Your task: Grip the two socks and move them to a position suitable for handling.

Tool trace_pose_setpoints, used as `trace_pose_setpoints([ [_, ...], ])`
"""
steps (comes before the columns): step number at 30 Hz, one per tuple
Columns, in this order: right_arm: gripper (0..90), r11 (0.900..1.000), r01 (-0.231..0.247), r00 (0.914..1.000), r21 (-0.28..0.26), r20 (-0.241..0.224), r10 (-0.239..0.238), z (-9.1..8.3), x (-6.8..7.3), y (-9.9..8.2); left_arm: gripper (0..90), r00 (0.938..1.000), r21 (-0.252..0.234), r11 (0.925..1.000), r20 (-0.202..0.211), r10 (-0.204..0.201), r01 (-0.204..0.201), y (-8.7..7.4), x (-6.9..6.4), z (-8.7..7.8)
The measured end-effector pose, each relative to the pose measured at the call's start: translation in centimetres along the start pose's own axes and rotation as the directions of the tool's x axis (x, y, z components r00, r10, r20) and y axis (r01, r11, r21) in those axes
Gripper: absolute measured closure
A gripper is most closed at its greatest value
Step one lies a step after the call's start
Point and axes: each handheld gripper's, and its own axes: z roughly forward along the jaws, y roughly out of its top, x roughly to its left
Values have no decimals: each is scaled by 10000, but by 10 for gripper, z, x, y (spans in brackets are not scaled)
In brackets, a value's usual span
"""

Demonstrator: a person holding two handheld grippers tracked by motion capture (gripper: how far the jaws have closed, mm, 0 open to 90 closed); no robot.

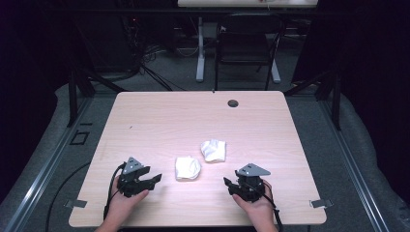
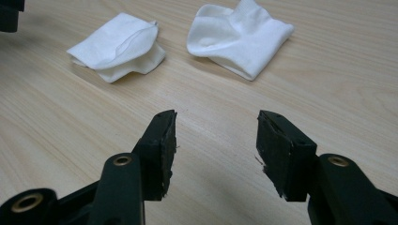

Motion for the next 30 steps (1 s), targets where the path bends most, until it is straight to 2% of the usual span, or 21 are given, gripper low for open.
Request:
trace_pose_setpoints([
  [3, 476, 10000, 63, 9999, 30, -101, -63, 1, -1, 0, 402, 10000, -38, 10000, -57, 1, -2, 1, 0, 0],
  [8, 486, 9999, 139, 9999, 41, 61, -139, 1, 1, -1, 404, 9998, -35, 9998, -35, 214, -214, -1, -3, -1],
  [13, 489, 9995, 323, 9994, 0, 157, -323, 3, 6, 0, 404, 9998, -37, 9998, 12, 196, -196, -1, -4, -3],
  [14, 493, 9981, 599, 9980, 146, 205, -602, 5, 7, 0, 404, 9997, -87, 9997, 18, 235, -235, -1, -4, -3],
  [16, 496, 9968, 767, 9968, 238, 219, -772, 6, 8, 0, 412, 9997, -141, 9996, 98, 240, -238, -1, -5, -3],
  [20, 511, 9977, 648, 9974, 184, 311, -653, 5, 7, 1, 434, 9991, -77, 9992, 135, 401, -400, 0, -11, 0],
  [23, 519, 9989, 459, 9986, 95, 242, -461, 6, 6, 0, 491, 9985, -61, 9986, 91, 531, -530, 1, -15, 1],
  [24, 524, 9992, 383, 9991, 129, 196, -385, 5, 4, 0, 525, 9977, -134, 9980, 299, 615, -611, 3, -20, 2],
  [28, 528, 9991, 407, 9990, 115, 167, -409, 5, 4, 0, 568, 9958, -104, 9964, 349, 849, -846, 7, -26, 4],
  [30, 530, 9992, 397, 9991, 62, 164, -398, 5, 5, 0, 619, 9951, -112, 9957, 355, 924, -921, 13, -30, 10],
])
